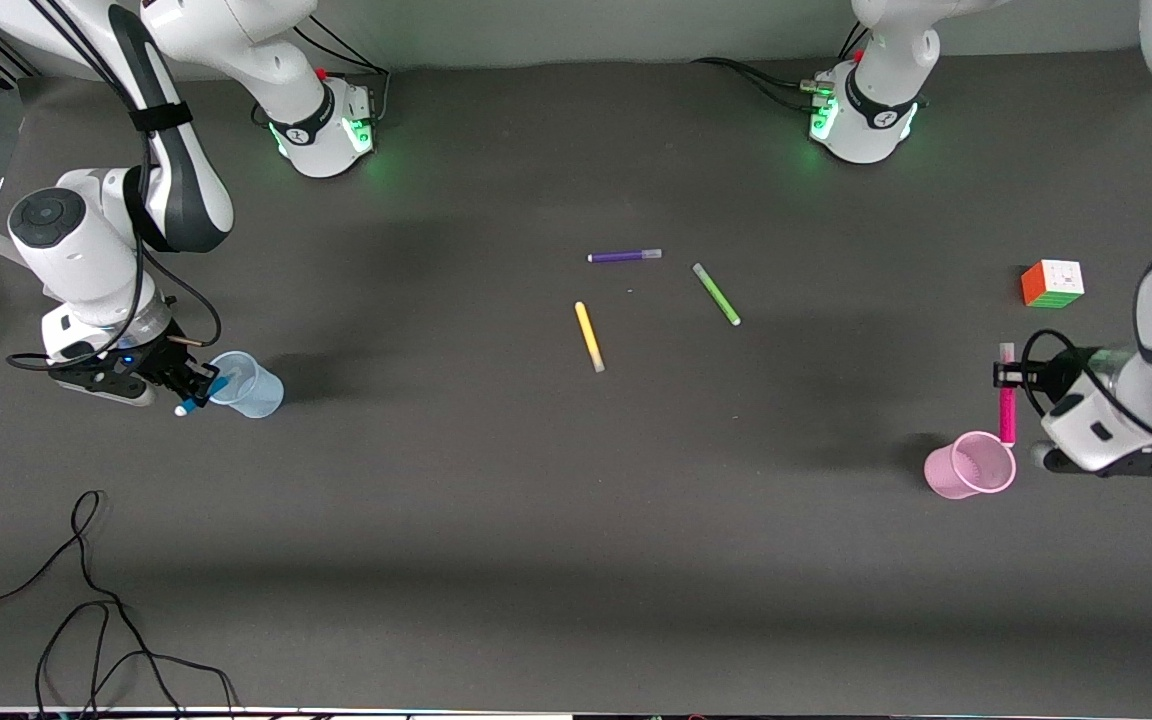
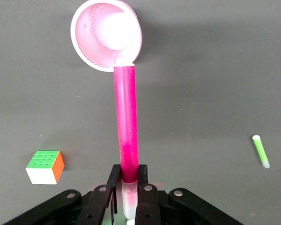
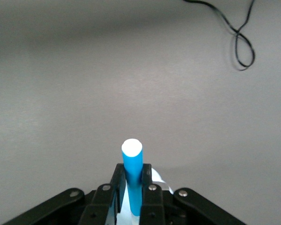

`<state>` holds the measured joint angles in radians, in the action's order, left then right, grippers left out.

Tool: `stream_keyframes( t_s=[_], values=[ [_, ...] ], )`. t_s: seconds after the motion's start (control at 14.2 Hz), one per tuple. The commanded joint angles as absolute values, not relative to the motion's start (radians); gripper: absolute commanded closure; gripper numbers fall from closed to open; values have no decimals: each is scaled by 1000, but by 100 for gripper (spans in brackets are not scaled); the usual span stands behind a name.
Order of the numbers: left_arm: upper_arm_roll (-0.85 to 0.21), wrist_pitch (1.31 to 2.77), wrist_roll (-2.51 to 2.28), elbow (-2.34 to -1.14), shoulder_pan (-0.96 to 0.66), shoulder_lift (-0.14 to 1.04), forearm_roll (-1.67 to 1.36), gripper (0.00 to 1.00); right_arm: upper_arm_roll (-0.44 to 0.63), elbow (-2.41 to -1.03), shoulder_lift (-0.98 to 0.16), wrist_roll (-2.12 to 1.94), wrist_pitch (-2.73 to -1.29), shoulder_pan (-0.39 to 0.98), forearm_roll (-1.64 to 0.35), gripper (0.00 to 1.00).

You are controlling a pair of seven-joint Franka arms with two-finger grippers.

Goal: Place pink and blue markers in matching cups
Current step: 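Carry the blue marker into the blue cup while the left gripper carries pink, then release both markers into their cups and raise both grippers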

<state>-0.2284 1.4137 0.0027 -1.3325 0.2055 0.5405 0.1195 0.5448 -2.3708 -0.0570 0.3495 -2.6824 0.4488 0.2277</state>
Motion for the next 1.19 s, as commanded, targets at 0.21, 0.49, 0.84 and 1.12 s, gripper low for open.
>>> stream_keyframes(
  t_s=[0.21, 0.49, 0.84, 1.12],
  values=[
    [-192, 1385, 12, -1118, 192, 773, 201, 100, 566, -2396, -72, 336, -2755, 462, 258, 100],
    [-187, 1460, 6, -1121, 187, 841, 201, 100, 566, -2431, -95, 336, -2827, 463, 258, 100],
    [-187, 1476, -2, -1127, 173, 856, 201, 100, 565, -2433, -114, 336, -2832, 478, 258, 34],
    [-189, 1470, 11, -1126, 175, 847, 201, 1, 566, -2427, -106, 336, -2819, 489, 258, 0]
  ],
)
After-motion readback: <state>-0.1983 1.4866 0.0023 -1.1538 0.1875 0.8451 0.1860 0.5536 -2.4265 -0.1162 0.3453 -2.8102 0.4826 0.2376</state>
